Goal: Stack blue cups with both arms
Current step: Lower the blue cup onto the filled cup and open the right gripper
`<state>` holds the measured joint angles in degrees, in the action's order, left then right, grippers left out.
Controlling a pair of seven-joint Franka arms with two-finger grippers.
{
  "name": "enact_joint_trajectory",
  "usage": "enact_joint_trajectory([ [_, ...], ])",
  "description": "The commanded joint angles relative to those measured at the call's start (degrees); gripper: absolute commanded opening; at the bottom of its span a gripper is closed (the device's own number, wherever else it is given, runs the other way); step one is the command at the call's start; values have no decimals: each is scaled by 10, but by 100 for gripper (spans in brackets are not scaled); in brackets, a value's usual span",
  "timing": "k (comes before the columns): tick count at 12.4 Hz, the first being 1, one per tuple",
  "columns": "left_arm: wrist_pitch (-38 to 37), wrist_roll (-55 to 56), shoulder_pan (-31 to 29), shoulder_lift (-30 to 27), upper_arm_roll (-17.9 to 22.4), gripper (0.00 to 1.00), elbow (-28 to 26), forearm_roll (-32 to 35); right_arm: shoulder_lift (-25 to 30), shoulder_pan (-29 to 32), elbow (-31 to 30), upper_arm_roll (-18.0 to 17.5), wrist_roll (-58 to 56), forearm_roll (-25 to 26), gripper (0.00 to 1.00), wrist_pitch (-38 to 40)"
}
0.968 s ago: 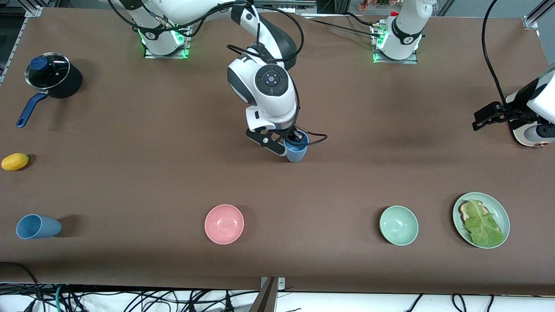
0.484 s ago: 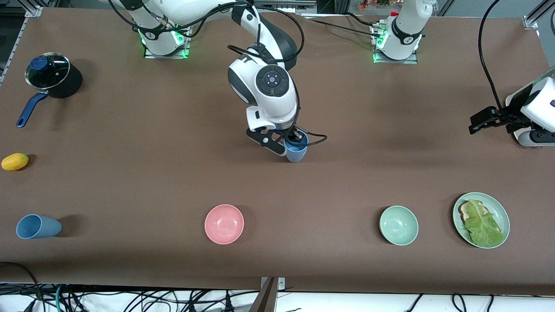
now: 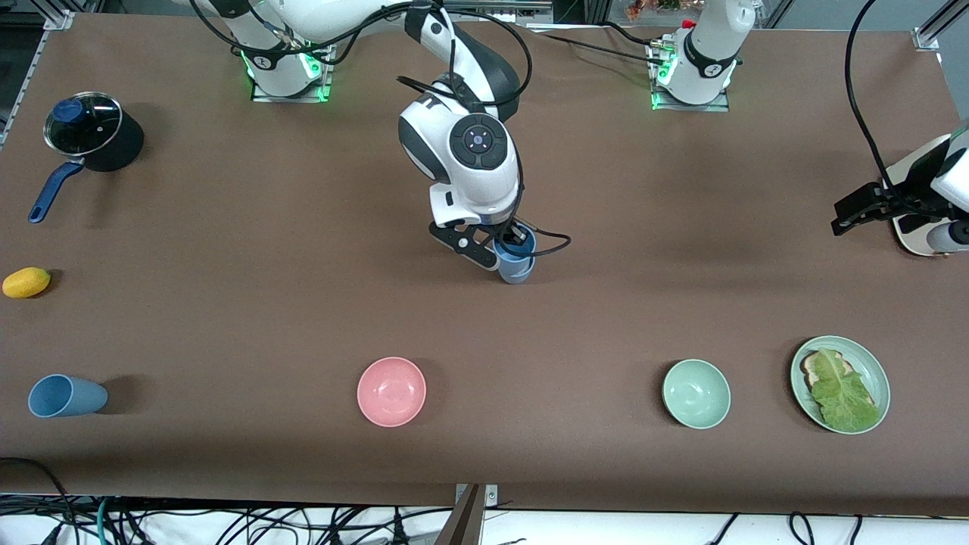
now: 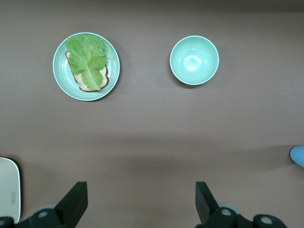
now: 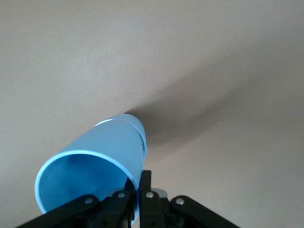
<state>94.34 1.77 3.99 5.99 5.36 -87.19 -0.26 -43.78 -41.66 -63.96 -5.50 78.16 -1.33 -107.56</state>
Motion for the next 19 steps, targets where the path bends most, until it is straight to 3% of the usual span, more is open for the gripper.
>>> enact_joint_trajectory([
  [1,-6,-12,1,7,4,100,15,-10,-6,-10,13,1,19,1,0,11],
  [7,-6,-12,0,8,4,100,15,-7,-8,-10,13,1,18,2,3,4],
  [8,-6,-12,0,8,4,100,15,-7,-8,-9,14,2,15,3,24,4],
  [9,-6,-12,0,8,4,100,15,-7,-8,-9,15,3,13,4,59,4],
  [10,-6,-12,1,8,4,100,15,-7,-8,-7,16,4,12,5,76,4],
  [12,-6,-12,1,9,4,100,15,-6,-4,-4,18,6,12,7,99,7],
  [15,-6,-12,1,10,4,100,15,-6,10,4,18,36,-52,6,100,30],
  [19,-6,-13,1,10,4,100,15,-6,60,102,17,37,-255,0,100,102],
])
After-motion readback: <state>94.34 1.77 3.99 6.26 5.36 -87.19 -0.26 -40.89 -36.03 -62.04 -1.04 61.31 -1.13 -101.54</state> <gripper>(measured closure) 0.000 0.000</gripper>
